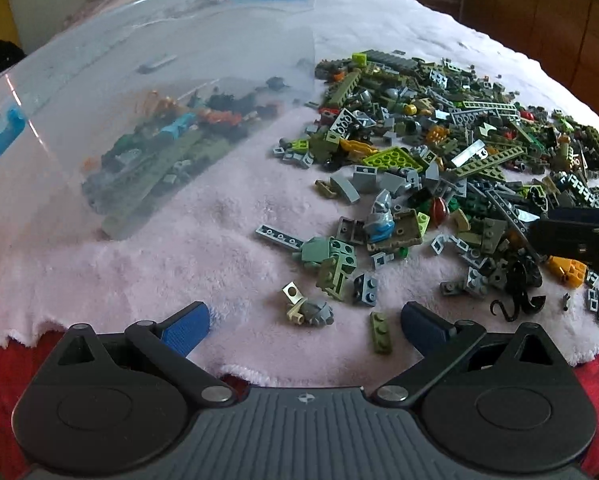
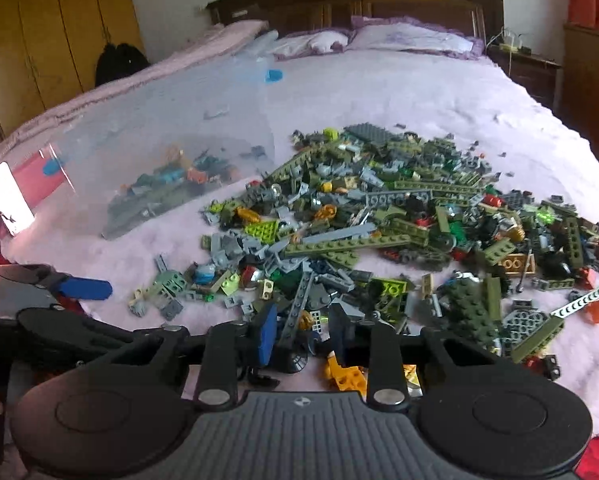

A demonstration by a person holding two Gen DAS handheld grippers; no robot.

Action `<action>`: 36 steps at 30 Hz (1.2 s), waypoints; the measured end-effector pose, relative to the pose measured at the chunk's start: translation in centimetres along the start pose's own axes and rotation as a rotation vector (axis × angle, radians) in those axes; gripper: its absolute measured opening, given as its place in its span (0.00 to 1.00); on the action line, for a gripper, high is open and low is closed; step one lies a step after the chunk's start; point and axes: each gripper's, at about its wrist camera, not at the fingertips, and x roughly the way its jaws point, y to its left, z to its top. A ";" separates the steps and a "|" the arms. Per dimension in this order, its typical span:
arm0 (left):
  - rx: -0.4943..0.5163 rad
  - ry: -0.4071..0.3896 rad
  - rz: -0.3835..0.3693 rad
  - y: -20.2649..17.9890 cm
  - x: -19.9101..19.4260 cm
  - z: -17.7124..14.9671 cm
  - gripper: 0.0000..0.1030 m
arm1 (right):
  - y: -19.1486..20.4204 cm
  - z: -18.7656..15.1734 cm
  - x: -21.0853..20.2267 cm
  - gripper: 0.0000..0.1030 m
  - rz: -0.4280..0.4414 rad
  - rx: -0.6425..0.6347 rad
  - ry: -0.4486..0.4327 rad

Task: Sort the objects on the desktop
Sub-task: 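Close the left gripper on a black curved piece while the right gripper grasps a grey beam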

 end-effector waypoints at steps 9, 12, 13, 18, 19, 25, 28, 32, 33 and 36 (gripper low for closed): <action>0.016 -0.061 -0.152 -0.7 -1.8 -0.3 1.00 | -0.6 -0.4 0.5 0.08 -0.002 0.029 0.040; 0.076 -0.095 -0.217 -2.0 -2.7 -0.5 0.96 | -0.8 -0.5 -0.3 0.08 -0.022 0.028 0.026; 0.097 -0.102 -0.244 -2.5 -3.0 -0.6 0.91 | -1.0 -0.6 -0.6 0.08 -0.026 0.030 0.021; 0.212 -0.088 -0.326 -5.7 -3.0 -0.9 0.57 | -2.4 -1.8 -2.4 0.08 -0.044 0.050 0.037; 0.225 -0.076 -0.341 -6.2 -2.8 -0.9 0.55 | -2.6 -2.1 -2.7 0.08 -0.045 0.056 0.043; 0.256 -0.053 -0.370 -7.8 -2.0 -0.7 0.56 | -3.3 -3.6 -3.1 0.08 -0.044 0.080 0.064; 0.251 -0.046 -0.366 -8.0 -1.5 -0.5 0.56 | -3.3 -3.7 -3.0 0.09 -0.044 0.081 0.062; 0.262 -0.050 -0.349 -8.0 -1.5 -0.5 0.42 | -3.3 -4.0 -3.0 0.10 -0.046 0.083 0.059; 0.267 -0.052 -0.348 -7.9 -1.6 -0.5 0.32 | -3.3 -4.0 -2.9 0.10 -0.046 0.083 0.059; 0.255 -0.047 -0.345 -7.5 -1.9 -0.3 0.16 | -3.3 -4.0 -2.9 0.10 -0.047 0.079 0.057</action>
